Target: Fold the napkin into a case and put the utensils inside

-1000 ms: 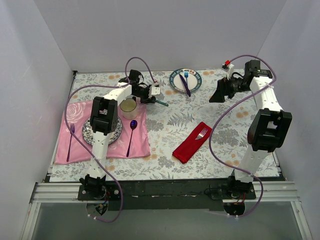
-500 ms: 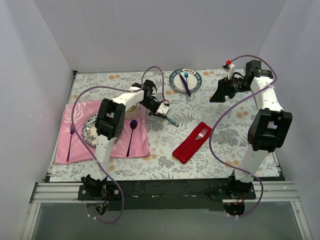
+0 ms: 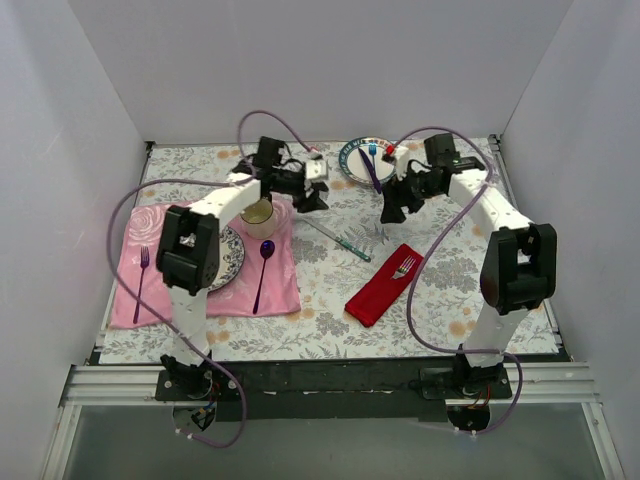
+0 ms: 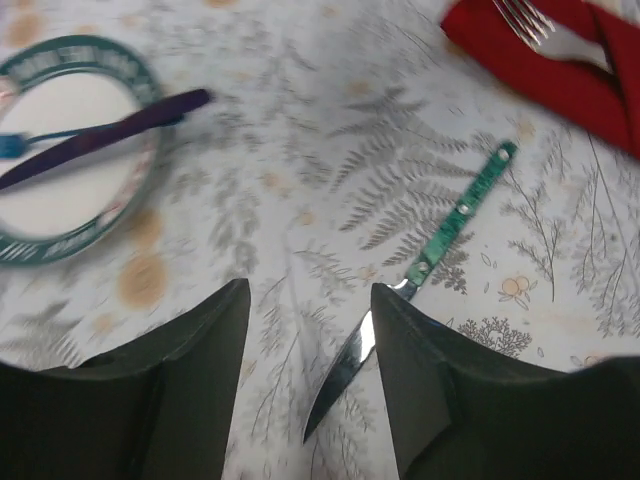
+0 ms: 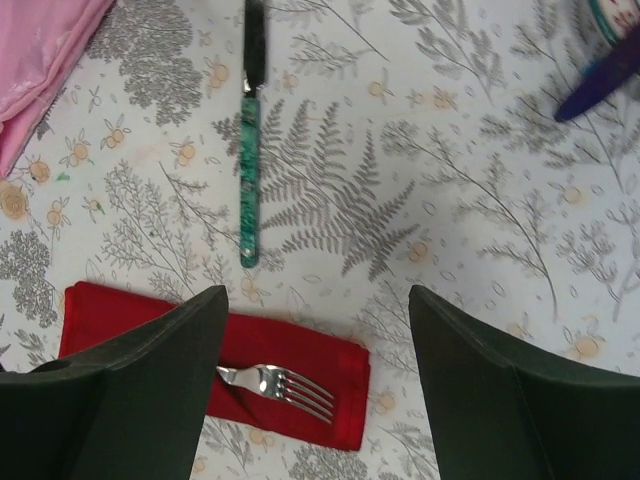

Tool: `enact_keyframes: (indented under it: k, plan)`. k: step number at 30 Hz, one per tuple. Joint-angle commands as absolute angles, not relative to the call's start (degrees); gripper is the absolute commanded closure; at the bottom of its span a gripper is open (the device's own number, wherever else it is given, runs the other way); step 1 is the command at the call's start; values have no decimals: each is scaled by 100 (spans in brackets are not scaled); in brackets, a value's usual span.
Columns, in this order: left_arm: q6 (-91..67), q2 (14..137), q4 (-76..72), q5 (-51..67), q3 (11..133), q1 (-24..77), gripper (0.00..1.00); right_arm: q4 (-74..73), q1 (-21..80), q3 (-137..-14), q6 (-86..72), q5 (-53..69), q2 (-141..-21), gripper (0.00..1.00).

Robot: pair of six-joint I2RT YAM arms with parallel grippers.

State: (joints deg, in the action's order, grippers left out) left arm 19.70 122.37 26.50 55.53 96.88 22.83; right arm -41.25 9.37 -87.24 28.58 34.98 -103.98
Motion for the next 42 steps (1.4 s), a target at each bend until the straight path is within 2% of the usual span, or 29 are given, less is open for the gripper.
enact_keyframes:
  k: [1, 5, 14, 23, 31, 37, 38, 40, 42]
  plan:
    - [-1526, 10110, -441, 5329, 8390, 1584, 44, -2990, 1825, -8201, 2566, 2480, -9853, 20]
    - [-2802, 9159, -730, 4072, 7928, 1258, 32, -2883, 2495, -7990, 2628, 2075, -9940, 20]
    - [-3990, 8456, 571, 3183, 8236, 888, 20, -3111, 3181, -8393, 2479, 1547, -10827, 26]
    - [-4403, 8121, 668, 2936, 7946, 791, 20, -2918, 3419, -8517, 2443, 1248, -11407, 33]
    - [-4745, 8112, 721, 2531, 7805, 686, 21, -2611, 3595, -8201, 2566, 792, -11601, 45]
    - [-4904, 8279, 913, 2391, 7971, 650, 24, -2549, 3595, -8148, 2540, 536, -11646, 67]
    - [-4939, 8305, 940, 2373, 7998, 650, 24, -2558, 3586, -8130, 2557, 554, -11628, 80]
    - [-5044, 8341, 975, 2487, 8086, 642, 24, -2575, 3568, -8112, 2558, 650, -11523, 98]
    - [-5106, 8393, 967, 2705, 8173, 642, 24, -2680, 3420, -8217, 2462, 1165, -11426, 99]
